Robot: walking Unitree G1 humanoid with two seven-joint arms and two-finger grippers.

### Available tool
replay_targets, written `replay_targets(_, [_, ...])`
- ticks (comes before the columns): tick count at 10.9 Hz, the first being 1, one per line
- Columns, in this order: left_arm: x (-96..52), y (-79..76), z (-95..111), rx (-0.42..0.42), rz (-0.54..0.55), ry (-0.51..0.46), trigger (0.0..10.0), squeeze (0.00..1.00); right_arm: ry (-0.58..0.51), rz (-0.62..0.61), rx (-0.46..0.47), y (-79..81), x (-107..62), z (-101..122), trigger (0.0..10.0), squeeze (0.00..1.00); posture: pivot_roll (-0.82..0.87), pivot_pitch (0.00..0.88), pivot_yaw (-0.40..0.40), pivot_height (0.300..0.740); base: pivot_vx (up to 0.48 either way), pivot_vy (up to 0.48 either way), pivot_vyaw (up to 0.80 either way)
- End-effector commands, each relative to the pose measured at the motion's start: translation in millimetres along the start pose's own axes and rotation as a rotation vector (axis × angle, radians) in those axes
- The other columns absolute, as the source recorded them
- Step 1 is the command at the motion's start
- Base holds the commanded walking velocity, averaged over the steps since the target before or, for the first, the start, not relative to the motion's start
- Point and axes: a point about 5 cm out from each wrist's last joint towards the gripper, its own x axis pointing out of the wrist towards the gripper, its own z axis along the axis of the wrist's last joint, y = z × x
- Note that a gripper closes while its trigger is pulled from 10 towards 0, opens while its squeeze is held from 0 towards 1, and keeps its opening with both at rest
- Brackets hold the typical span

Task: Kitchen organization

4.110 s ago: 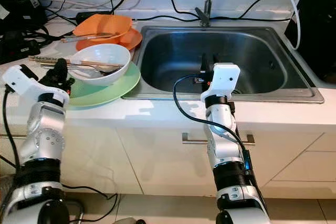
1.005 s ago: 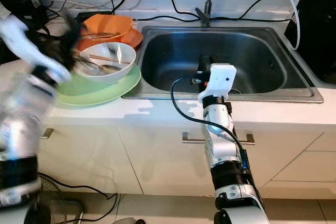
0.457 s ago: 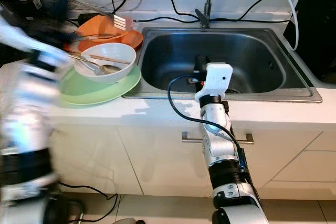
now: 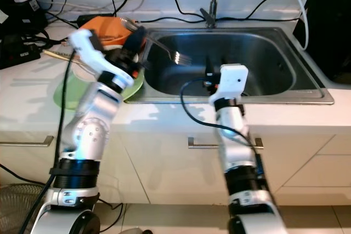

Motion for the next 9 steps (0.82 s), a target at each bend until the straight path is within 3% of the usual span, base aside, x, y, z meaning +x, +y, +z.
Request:
replay_targets(1, [3.9,-0.9,1,0.038,-0.016,-0.004,10.0,0.0,-0.027,0.026,-0.026,-1.1,1.6,6,10.0,1.0,0.06,0.0,0.092,0.74,0.0,0.0,0.0])
replay_targets(4, [5.3,-1.8,-4,0.063,-0.027,0.008,10.0,0.0,-0.083,0.181,-0.043,2.1,1.6,21,10.0,1.0,0.05,0.0,0.09,0.74,0.0,0.0,0.0])
replay_targets(6, [5.2,-1.6,-7,0.058,-0.031,0.012,10.0,0.0,-0.104,0.366,-0.052,18.0,-0.1,32,10.0,1.0,0.05,0.0,0.089,0.74,0.0,0.0,0.0])
replay_targets(7, [5.2,-1.3,-8,0.06,-0.034,0.016,10.0,0.0,-0.107,0.471,-0.043,29.1,-4.2,34,10.0,0.0,0.05,0.0,0.089,0.74,0.0,0.0,0.0])
replay_targets(9, [5.4,-1.4,-9,0.065,-0.042,0.021,10.0,0.0,-0.106,0.494,-0.041,35.5,-5.4,35,10.0,0.0,0.05,0.0,0.087,0.74,0.0,0.0,0.0])
